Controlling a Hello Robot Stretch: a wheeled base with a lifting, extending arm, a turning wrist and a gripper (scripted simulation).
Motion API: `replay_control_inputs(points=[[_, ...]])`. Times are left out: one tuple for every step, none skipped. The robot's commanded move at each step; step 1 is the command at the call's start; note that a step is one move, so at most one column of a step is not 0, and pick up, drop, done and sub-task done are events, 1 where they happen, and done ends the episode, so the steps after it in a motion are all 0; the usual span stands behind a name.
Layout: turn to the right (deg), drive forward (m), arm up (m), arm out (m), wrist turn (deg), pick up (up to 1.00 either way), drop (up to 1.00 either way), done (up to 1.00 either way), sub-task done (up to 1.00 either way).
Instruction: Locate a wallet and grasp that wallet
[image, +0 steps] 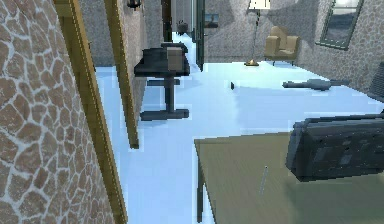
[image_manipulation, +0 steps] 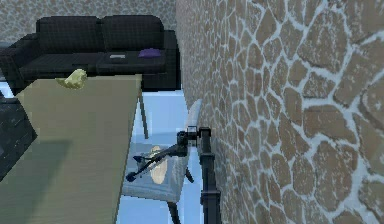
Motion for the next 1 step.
replay_control_inputs(points=[[0.0,0.00,0.00,0.00,42.0,0.00,0.00,0.00,0.00]])
